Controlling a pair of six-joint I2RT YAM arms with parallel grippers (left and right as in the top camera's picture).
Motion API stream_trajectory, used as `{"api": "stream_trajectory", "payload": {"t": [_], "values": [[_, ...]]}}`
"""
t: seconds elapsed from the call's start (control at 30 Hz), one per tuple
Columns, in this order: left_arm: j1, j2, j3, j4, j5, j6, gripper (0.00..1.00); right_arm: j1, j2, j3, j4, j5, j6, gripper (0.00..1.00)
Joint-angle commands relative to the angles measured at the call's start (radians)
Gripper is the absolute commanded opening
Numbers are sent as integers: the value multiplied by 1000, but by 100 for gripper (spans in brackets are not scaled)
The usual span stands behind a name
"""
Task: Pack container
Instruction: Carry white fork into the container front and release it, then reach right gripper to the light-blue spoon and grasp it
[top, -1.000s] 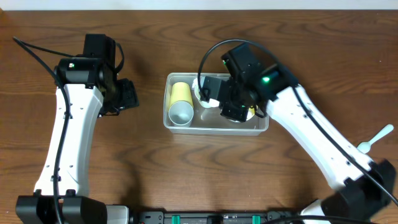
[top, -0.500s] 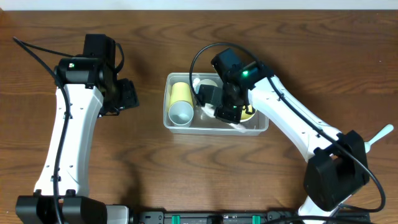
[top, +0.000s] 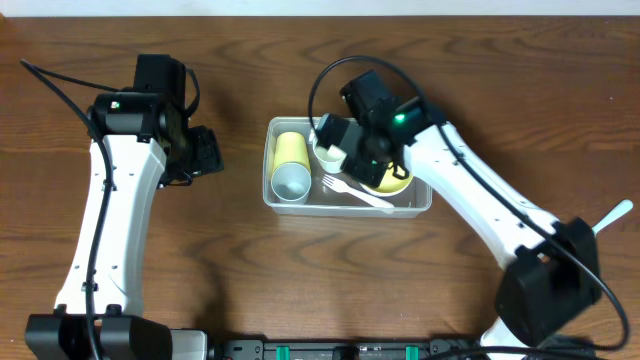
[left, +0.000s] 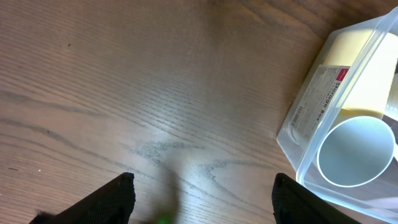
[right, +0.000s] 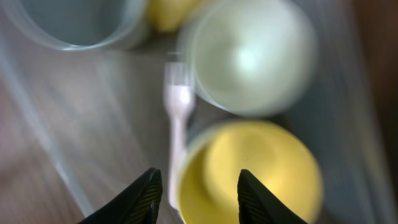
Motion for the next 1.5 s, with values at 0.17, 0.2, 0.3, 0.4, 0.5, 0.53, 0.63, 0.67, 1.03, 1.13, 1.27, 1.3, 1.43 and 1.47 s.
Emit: {"api": "stream_trajectory", "payload": {"t": [0.17,0.2,0.3,0.4,0.5,0.53,0.63,0.67,1.03,1.13,1.27,1.3,1.43,1.47], "values": [[6,3,-4,-3,-4,5,71,-301,-277,63,22,183,520,51],[6,3,-4,-3,-4,5,71,-374,-301,63,13,183,595,56],[6,3,-3,-3,-4,5,71,-562,-333,63,-29,154,729,64],[6,3,-3,-3,-4,5,71,-754,-328,54,-77,80,776,67],[6,3,-4,-2,-4,5,71,-919,-321,7,-91,29,779,71],[6,3,-4,-2,-4,5,71,-976,-315,-19,-90,21,778,74],[6,3,-4,-3,-4,5,71,-1109,-297,-95,-80,21,769,83],[6,3,-4,-3,-4,5,71,-1145,-290,-119,-79,19,767,84],[6,3,-3,-2,-4,6,71,-1377,-146,-373,64,-19,794,90],[6,3,-4,-2,-4,5,71,-1376,-96,-379,87,-19,793,90],[6,3,-3,-2,-4,5,71,-1373,-37,-379,107,-10,794,90],[6,3,-3,-2,-4,5,71,-1373,-23,-379,110,-5,799,90],[6,3,-4,-2,-4,5,71,-1373,8,-379,119,43,828,90],[6,3,-3,-2,-4,5,71,-1373,13,-379,123,49,828,90]]}}
